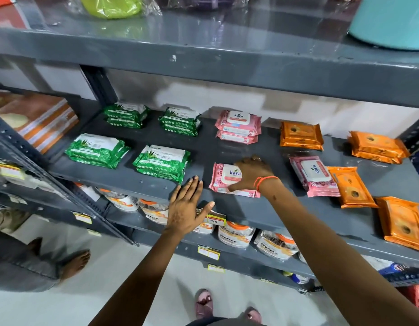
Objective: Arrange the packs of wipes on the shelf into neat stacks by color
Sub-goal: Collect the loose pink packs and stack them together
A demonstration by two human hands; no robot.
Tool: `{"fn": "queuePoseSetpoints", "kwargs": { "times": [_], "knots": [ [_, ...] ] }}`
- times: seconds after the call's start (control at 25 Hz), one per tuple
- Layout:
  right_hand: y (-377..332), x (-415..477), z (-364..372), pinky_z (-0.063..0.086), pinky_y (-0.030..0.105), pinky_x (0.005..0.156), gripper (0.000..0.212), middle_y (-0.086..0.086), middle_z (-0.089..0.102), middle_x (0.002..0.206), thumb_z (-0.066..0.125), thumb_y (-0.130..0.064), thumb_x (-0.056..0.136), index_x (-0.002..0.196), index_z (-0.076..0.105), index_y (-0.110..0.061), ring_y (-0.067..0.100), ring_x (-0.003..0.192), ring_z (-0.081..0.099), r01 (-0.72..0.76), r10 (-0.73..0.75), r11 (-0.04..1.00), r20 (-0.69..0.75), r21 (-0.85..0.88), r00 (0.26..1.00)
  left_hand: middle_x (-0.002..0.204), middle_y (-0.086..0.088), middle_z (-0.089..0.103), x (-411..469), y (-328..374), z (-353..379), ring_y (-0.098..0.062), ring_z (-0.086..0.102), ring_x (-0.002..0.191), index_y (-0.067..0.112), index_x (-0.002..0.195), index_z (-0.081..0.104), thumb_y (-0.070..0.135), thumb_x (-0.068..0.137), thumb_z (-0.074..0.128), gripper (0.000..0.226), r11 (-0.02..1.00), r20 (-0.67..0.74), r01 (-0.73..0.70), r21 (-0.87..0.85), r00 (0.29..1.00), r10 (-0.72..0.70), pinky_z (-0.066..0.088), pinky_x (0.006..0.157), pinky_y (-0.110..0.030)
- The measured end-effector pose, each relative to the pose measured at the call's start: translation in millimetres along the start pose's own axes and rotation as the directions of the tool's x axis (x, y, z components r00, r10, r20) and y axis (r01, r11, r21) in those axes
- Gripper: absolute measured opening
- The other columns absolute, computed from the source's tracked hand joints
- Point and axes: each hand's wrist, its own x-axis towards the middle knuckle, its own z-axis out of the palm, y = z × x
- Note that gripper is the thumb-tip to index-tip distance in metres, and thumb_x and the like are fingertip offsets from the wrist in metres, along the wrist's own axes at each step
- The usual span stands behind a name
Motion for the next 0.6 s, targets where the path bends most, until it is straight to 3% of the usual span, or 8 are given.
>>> {"fn": "queuePoseSetpoints", "kwargs": {
  "times": [0.12, 0.24, 0.28, 0.36, 0.44, 0.52, 0.6],
  "knots": [
    [-3.1, 0.2, 10.3, 0.031, 0.048, 0.113, 0.083, 0.004, 0.040, 0.148, 0.062, -0.067, 0.070, 0.140, 0.039, -0.028, 0.031, 0.136, 0.035, -0.043, 0.043, 0.999, -0.009, -0.034, 0.999, 0.152, -0.005, 0.032, 0.0, -1.3, 0.2, -0.022, 0.028, 0.141, 0.016, 0.143, 0.030, 0.070, 0.086, 0.005, 0.082, 1.000, -0.003, -0.001, 0.000, 1.000, 0.001, 0.011, 0.113, -0.040],
    [6.1, -0.8, 12.2, 0.028, 0.050, 0.116, 0.076, 0.006, 0.040, 0.148, 0.050, -0.070, 0.078, 0.139, 0.040, -0.026, 0.032, 0.137, 0.036, -0.095, 0.111, 0.976, -0.074, 0.194, 0.991, 0.150, -0.006, 0.035, -0.2, -1.5, -0.7, -0.022, 0.032, 0.139, 0.015, 0.141, 0.034, 0.068, 0.087, 0.008, 0.080, 1.000, -0.023, -0.001, -0.005, 1.000, 0.001, 0.012, 0.112, -0.039],
    [14.1, -1.9, 10.3, 0.029, 0.050, 0.115, 0.069, 0.009, 0.044, 0.146, 0.043, -0.068, 0.083, 0.136, 0.043, -0.023, 0.034, 0.135, 0.038, -0.148, 0.198, 0.949, -0.161, 0.277, 0.967, 0.150, -0.005, 0.035, 0.0, -2.2, -0.7, -0.022, 0.032, 0.139, 0.015, 0.141, 0.034, 0.068, 0.087, 0.008, 0.080, 1.000, -0.032, -0.001, -0.009, 0.999, 0.001, 0.013, 0.113, -0.040],
    [44.6, -3.4, 14.7, 0.023, 0.054, 0.117, 0.064, 0.017, 0.039, 0.149, 0.037, -0.057, 0.092, 0.140, 0.039, -0.014, 0.039, 0.139, 0.032, -0.337, 0.422, 0.895, -0.311, 0.291, 0.852, 0.151, -0.005, 0.034, -0.2, -1.7, -0.1, -0.022, 0.031, 0.140, 0.015, 0.141, 0.034, 0.069, 0.087, 0.008, 0.080, 1.000, -0.040, -0.003, -0.018, 0.999, 0.002, 0.014, 0.113, -0.040],
    [78.6, -10.3, 22.3, 0.014, 0.059, 0.117, 0.067, 0.026, 0.021, 0.156, 0.038, -0.045, 0.096, 0.148, 0.023, -0.004, 0.046, 0.143, 0.016, -0.563, 0.624, 0.777, -0.229, 0.282, 0.747, 0.150, -0.005, 0.035, -1.8, -1.3, -0.1, -0.021, 0.031, 0.139, 0.015, 0.141, 0.035, 0.068, 0.087, 0.009, 0.080, 1.000, -0.053, 0.000, -0.020, 0.999, -0.001, 0.015, 0.113, -0.039],
    [102.1, -20.5, 32.0, 0.023, 0.060, 0.111, 0.072, 0.030, 0.021, 0.153, 0.046, -0.042, 0.095, 0.147, 0.021, -0.001, 0.049, 0.139, 0.023, -0.660, 0.701, 0.709, -0.153, 0.246, 0.696, 0.148, -0.005, 0.038, -3.1, 0.8, 0.0, -0.021, 0.034, 0.138, 0.014, 0.139, 0.038, 0.067, 0.088, 0.010, 0.078, 1.000, -0.062, 0.002, -0.021, 0.998, -0.004, 0.016, 0.112, -0.038],
    [108.2, -27.0, 37.7, 0.039, 0.054, 0.100, 0.077, 0.030, 0.042, 0.139, 0.065, -0.045, 0.082, 0.138, 0.036, -0.001, 0.048, 0.126, 0.042, -0.638, 0.667, 0.745, -0.237, 0.195, 0.706, 0.147, -0.006, 0.040, -2.6, 2.1, -0.7, -0.022, 0.036, 0.137, 0.014, 0.138, 0.040, 0.067, 0.088, 0.011, 0.079, 1.000, -0.072, 0.007, -0.019, 0.997, -0.008, 0.016, 0.111, -0.037]
  ]
}}
